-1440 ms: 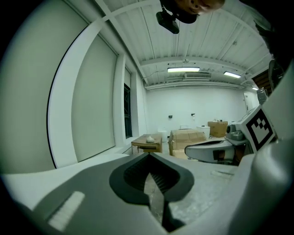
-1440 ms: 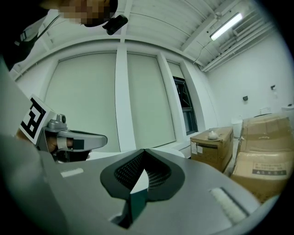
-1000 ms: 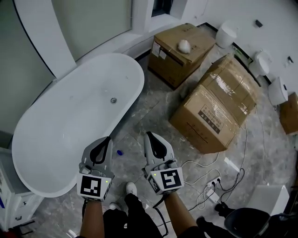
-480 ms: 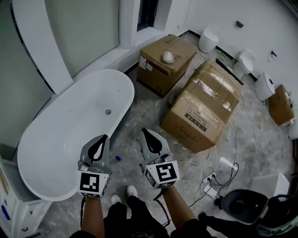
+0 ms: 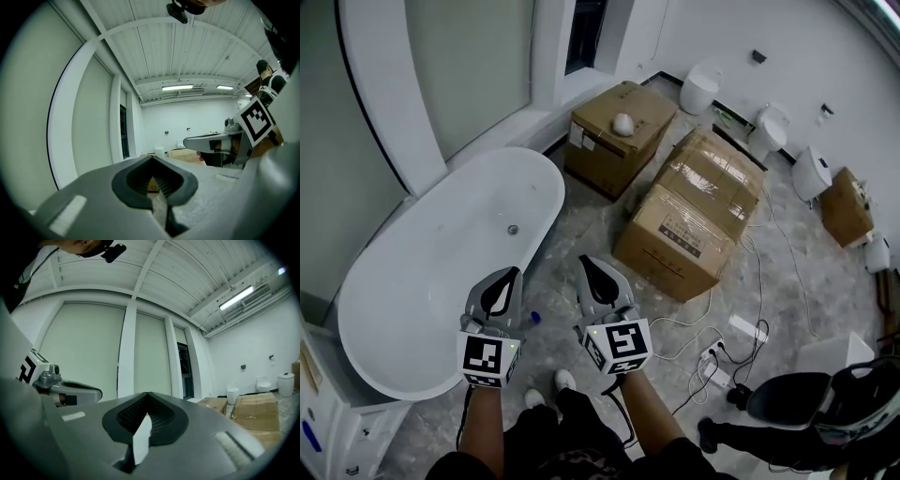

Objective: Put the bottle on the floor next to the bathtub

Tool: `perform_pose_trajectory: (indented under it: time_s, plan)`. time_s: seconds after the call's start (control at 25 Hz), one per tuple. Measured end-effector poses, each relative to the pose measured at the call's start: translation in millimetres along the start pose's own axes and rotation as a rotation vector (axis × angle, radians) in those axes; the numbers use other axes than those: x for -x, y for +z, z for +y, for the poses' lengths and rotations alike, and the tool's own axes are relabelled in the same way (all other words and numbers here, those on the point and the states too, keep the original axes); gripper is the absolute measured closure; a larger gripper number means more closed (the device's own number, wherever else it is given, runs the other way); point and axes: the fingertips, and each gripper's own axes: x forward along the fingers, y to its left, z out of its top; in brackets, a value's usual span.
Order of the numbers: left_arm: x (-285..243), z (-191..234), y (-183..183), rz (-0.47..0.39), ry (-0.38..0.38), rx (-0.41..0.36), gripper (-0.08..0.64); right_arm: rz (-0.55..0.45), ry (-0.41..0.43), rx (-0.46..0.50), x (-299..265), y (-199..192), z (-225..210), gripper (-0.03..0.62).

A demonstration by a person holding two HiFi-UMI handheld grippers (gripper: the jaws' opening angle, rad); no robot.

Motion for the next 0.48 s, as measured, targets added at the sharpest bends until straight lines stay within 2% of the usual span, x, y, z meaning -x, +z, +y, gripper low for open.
perform_pose_trajectory:
  time_s: [0.48]
  plan:
    - [39, 10, 10, -0.034, -0.03, -0.029, 0.56, -0.008, -0.044, 0.042, 21, 14, 38, 0.569]
